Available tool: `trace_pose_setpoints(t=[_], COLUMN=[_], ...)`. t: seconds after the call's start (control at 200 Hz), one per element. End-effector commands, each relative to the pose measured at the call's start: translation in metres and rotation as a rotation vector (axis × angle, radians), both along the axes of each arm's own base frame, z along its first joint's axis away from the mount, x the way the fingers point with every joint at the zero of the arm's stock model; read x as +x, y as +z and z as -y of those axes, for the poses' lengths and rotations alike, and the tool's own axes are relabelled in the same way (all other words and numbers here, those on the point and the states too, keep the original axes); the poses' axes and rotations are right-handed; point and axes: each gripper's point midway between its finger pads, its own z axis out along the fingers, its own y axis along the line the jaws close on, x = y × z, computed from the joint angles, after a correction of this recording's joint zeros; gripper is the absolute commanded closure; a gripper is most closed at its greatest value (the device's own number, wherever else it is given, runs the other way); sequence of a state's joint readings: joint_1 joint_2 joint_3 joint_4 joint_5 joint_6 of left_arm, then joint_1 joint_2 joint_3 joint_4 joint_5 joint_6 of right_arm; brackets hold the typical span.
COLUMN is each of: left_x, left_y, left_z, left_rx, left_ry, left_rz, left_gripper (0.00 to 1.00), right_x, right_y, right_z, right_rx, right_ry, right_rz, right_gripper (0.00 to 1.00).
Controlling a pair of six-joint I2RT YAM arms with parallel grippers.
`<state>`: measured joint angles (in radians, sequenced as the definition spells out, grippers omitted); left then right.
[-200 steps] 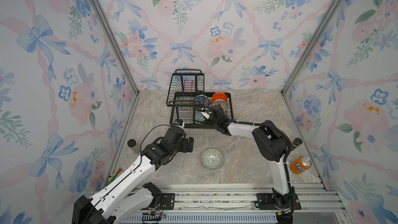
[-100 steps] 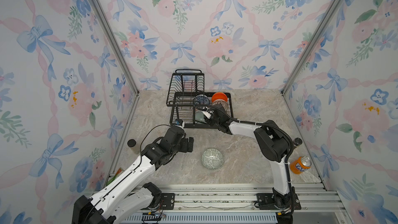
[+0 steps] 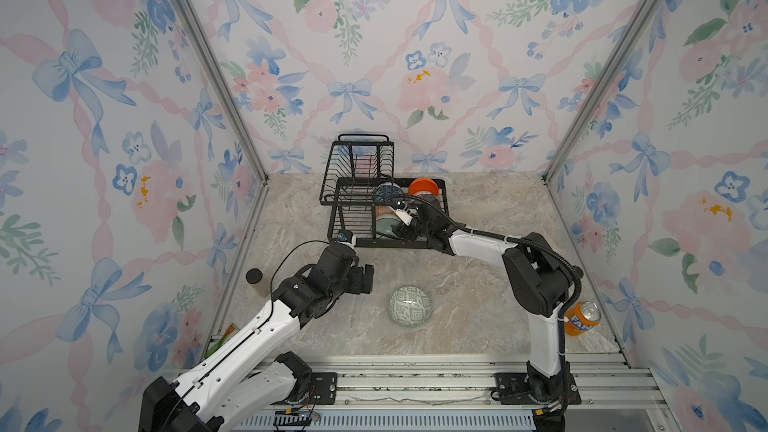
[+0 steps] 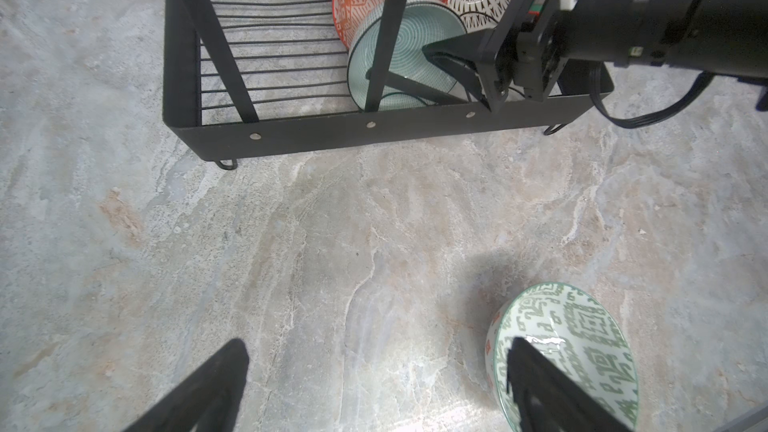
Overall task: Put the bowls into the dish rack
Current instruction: 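Open the right gripper to release the pale green bowl in the rack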
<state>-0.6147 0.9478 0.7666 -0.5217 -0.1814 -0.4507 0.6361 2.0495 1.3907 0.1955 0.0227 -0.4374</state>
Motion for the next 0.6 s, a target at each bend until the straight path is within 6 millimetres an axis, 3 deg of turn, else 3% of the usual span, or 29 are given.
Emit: trace_pose_setpoints(t=[0.0, 0.41, 0.595], left_x=[0.0, -0.001, -0.001], left_y=[0.0, -0.005, -0.004], left_z=[-0.001, -0.002, -0.002], left_rx=[-0.006, 0.001, 0.004], left_ry=[0.002, 0.003, 0.005], left_rz=[-0.001, -0.01, -0.004], left_gripper=[0.02, 0.02, 0.02], right_x=[-0.008, -0.024, -0.035], right_y=[0.018, 0.045, 0.056], right_z=[0.003, 0.022, 0.035], right_rx=[0.03, 0.068, 0.085], right_ry=[0.016, 0.012, -0.003], right_rz=[-0.013, -0.028, -0.041], right_gripper=[0.09, 0.0, 0.03])
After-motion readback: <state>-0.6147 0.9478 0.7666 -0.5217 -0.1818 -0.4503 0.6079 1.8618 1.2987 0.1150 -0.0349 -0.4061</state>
